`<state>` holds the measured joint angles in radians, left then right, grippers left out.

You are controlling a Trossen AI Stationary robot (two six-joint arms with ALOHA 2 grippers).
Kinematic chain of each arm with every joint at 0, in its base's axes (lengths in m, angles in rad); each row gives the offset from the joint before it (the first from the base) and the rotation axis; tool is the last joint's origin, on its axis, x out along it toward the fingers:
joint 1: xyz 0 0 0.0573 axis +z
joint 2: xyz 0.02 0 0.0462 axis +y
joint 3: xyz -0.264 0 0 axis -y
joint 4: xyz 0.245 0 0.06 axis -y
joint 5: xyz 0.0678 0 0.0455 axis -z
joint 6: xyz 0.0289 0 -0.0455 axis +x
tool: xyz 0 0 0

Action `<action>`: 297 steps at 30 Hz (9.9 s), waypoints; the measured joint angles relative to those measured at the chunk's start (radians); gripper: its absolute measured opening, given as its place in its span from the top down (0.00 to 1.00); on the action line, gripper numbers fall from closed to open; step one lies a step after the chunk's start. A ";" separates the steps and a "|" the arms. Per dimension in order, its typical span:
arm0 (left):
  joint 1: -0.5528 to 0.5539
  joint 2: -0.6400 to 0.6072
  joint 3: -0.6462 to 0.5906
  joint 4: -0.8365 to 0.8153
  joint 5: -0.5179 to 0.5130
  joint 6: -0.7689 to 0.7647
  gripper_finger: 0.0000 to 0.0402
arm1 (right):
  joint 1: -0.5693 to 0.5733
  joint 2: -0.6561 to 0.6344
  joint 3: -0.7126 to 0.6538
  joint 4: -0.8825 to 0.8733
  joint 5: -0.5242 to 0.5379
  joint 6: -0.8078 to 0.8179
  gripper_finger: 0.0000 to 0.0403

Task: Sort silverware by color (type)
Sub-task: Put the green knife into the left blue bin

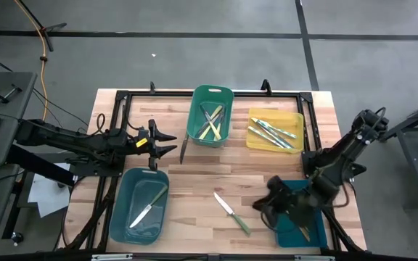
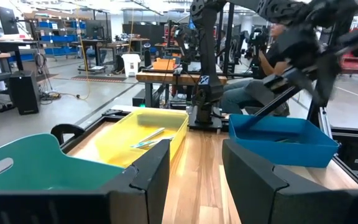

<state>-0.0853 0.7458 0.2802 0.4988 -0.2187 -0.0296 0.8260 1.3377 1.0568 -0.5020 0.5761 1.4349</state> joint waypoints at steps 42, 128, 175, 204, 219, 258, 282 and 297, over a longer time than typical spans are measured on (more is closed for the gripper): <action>0.000 0.000 0.000 -0.025 -0.001 0.015 0.65 | -0.323 0.899 0.775 -0.579 -0.626 -0.480 0.78; -0.001 0.000 0.000 -0.036 -0.001 0.014 0.65 | -0.329 0.966 0.727 -0.550 -0.632 -0.343 0.93; 0.000 0.000 0.000 -0.040 -0.001 0.014 0.65 | -0.342 0.857 0.724 -0.696 -0.498 -0.479 0.98; 0.000 0.000 -0.001 -0.053 -0.001 0.006 0.65 | -0.315 0.730 0.422 -0.354 -0.555 -0.530 0.75; 0.000 0.000 -0.001 -0.054 -0.001 0.006 0.65 | -0.329 0.761 0.421 -0.308 -0.554 -0.545 0.75; 0.000 0.000 -0.001 -0.054 -0.001 0.006 0.65 | -0.328 0.771 0.420 -0.320 -0.533 -0.591 0.91; 0.000 0.000 0.000 -0.054 -0.001 0.006 0.65 | -0.329 0.771 0.419 -0.320 -0.520 -0.572 0.92; 0.000 0.000 0.000 -0.054 -0.001 0.006 0.65 | -0.342 0.724 0.422 -0.354 -0.517 -0.605 0.92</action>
<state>-0.0853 0.7458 0.2802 0.4450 -0.2201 -0.0235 0.4841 2.0613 1.4790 -0.8562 0.0593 0.8297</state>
